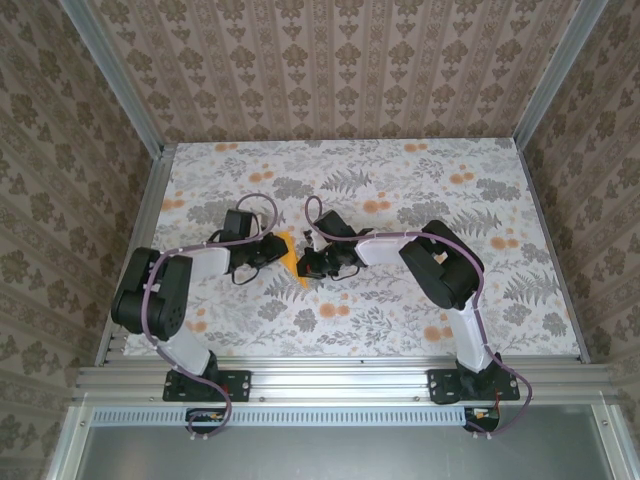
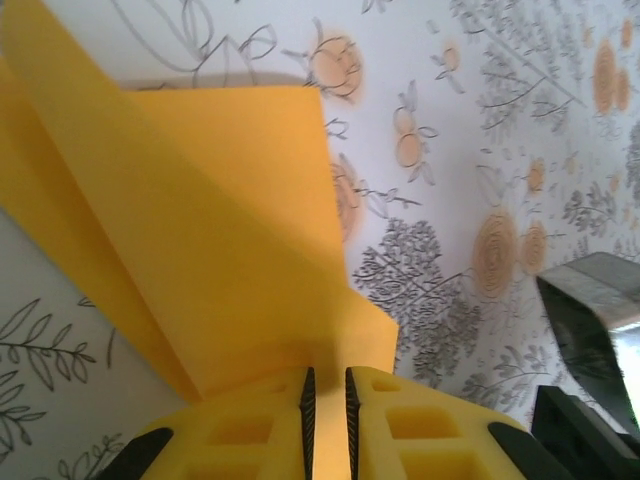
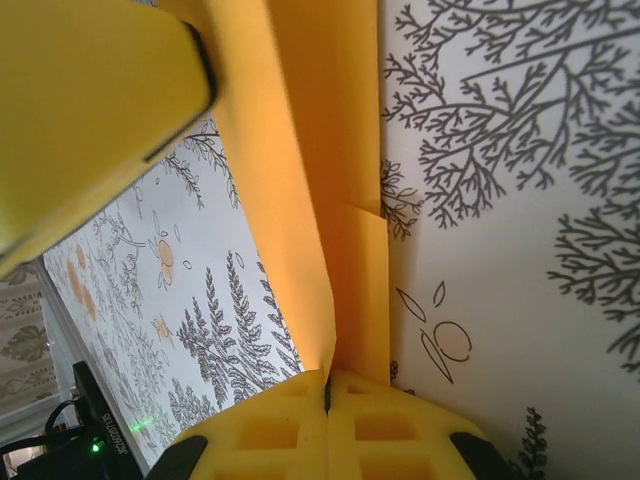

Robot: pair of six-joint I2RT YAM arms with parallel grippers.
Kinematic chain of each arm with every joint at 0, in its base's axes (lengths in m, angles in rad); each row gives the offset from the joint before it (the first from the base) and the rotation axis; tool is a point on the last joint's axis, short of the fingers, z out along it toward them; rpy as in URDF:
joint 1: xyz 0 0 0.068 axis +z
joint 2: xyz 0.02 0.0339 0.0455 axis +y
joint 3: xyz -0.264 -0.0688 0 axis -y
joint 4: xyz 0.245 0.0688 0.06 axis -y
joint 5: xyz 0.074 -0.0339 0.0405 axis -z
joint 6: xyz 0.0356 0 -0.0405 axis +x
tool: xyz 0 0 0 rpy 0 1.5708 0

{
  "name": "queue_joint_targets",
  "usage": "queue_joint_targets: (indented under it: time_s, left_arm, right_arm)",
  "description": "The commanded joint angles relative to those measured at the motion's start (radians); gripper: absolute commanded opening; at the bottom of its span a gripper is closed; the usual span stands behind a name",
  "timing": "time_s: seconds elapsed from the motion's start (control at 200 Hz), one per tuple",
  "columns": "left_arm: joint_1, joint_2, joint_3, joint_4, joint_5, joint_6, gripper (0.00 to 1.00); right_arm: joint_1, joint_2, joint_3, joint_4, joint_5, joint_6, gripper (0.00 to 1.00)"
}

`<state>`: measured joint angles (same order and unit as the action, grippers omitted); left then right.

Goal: Fold a paper plane with a square sheet of paper (pick it up from the middle)
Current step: Fold the wing for the fifth time at the center of the table.

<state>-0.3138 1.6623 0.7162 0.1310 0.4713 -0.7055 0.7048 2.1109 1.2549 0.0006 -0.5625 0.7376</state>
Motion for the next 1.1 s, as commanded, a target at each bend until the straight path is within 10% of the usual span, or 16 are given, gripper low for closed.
queue_joint_targets:
  time_s: [0.0,1.095]
  left_arm:
    - [0.006,0.028,0.011,-0.001,-0.023,0.019,0.18]
    - [0.148,0.186,0.186,-0.092,-0.112,0.187,0.16]
  right_arm:
    - [-0.004,0.048,-0.026,-0.056,0.009,0.010,0.04]
    - [-0.007,0.045,-0.068,-0.076,-0.014,-0.006,0.03]
